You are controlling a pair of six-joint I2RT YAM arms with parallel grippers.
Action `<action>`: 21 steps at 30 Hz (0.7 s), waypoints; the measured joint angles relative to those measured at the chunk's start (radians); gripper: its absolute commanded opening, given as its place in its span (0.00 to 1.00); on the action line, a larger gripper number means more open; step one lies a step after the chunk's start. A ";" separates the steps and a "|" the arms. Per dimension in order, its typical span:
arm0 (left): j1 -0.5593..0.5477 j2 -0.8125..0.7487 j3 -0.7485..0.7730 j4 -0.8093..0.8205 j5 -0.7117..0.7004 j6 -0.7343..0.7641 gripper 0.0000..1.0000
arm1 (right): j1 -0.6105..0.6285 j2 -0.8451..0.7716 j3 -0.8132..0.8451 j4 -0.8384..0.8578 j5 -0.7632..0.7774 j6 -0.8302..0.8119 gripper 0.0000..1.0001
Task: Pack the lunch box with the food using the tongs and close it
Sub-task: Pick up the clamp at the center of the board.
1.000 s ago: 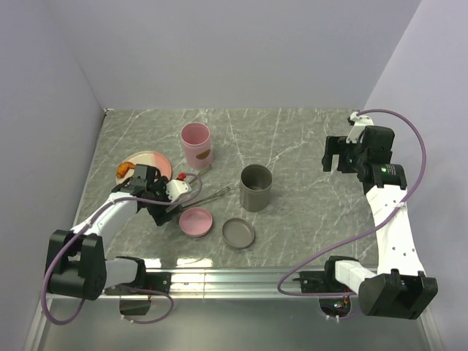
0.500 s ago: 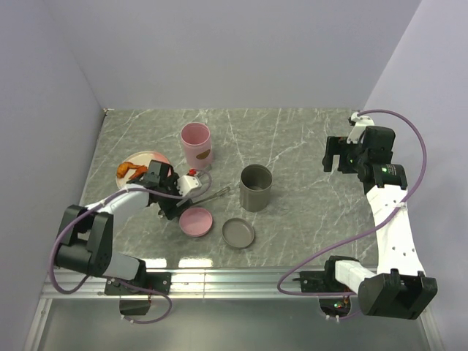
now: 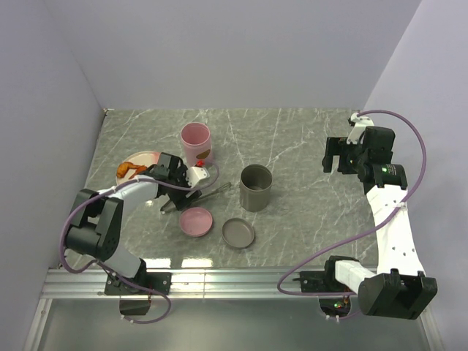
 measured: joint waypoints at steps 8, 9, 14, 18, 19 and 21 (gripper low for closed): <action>-0.002 0.004 0.003 0.000 0.006 -0.024 0.76 | -0.003 0.000 0.000 -0.005 0.000 0.000 1.00; -0.002 0.004 0.004 -0.005 0.008 -0.028 0.75 | -0.003 0.000 0.000 -0.005 -0.001 0.000 1.00; -0.002 -0.003 0.031 -0.092 0.019 -0.044 0.71 | -0.004 0.000 0.000 -0.005 -0.005 0.000 1.00; -0.002 -0.050 0.054 -0.151 0.036 -0.063 0.71 | -0.004 0.000 0.000 -0.005 -0.007 0.000 1.00; -0.003 -0.068 0.062 -0.165 0.041 -0.072 0.71 | -0.004 0.000 0.000 -0.005 -0.007 0.000 1.00; -0.003 -0.103 0.081 -0.193 0.053 -0.084 0.70 | -0.004 0.000 0.000 -0.004 -0.007 0.000 1.00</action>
